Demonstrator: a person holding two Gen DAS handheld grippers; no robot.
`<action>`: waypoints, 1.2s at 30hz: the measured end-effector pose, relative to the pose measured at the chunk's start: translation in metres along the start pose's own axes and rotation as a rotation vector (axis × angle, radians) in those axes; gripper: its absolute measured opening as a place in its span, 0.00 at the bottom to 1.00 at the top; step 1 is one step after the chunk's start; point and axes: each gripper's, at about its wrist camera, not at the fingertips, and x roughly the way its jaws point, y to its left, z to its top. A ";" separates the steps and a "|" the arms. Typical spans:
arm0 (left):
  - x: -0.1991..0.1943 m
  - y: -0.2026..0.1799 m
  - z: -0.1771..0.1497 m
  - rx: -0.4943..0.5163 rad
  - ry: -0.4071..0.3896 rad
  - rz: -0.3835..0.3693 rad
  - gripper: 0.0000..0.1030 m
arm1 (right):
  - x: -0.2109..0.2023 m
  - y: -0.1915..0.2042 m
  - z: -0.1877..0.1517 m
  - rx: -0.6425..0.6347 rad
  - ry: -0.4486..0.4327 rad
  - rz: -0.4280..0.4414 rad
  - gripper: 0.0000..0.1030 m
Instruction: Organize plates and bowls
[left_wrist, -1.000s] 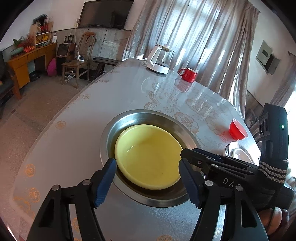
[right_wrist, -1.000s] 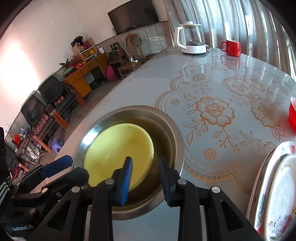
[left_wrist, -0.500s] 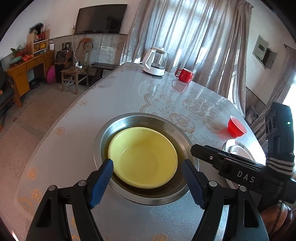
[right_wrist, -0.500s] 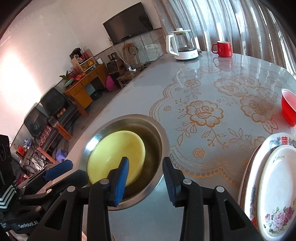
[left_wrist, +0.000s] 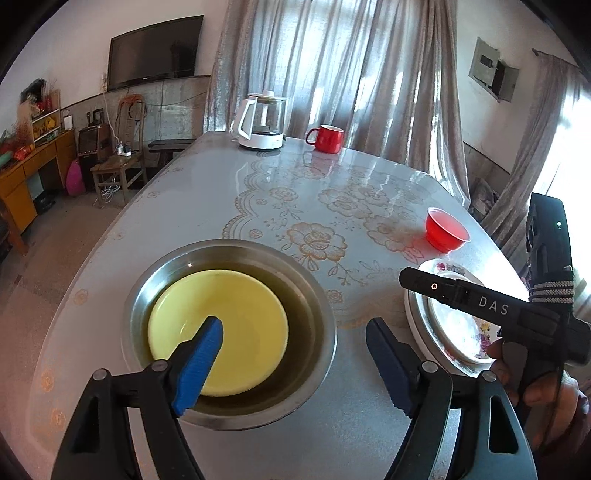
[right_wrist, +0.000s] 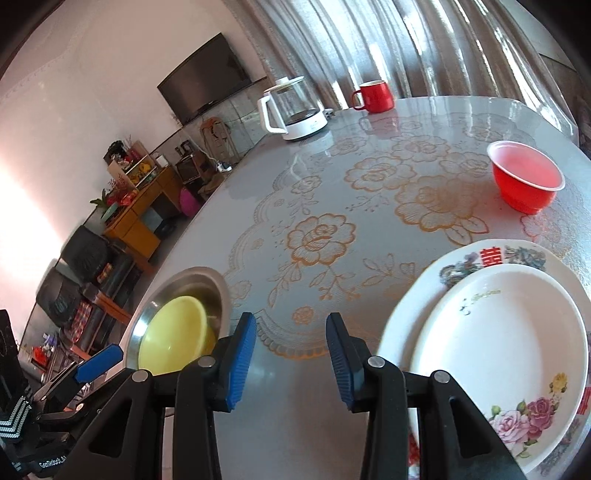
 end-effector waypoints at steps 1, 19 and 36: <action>0.002 -0.005 0.003 0.012 0.002 -0.006 0.78 | -0.003 -0.007 0.002 0.013 -0.007 -0.008 0.38; 0.080 -0.109 0.045 0.165 0.160 -0.145 0.78 | -0.060 -0.145 0.024 0.260 -0.131 -0.188 0.38; 0.169 -0.158 0.112 -0.004 0.238 -0.331 1.00 | -0.059 -0.243 0.078 0.429 -0.189 -0.225 0.38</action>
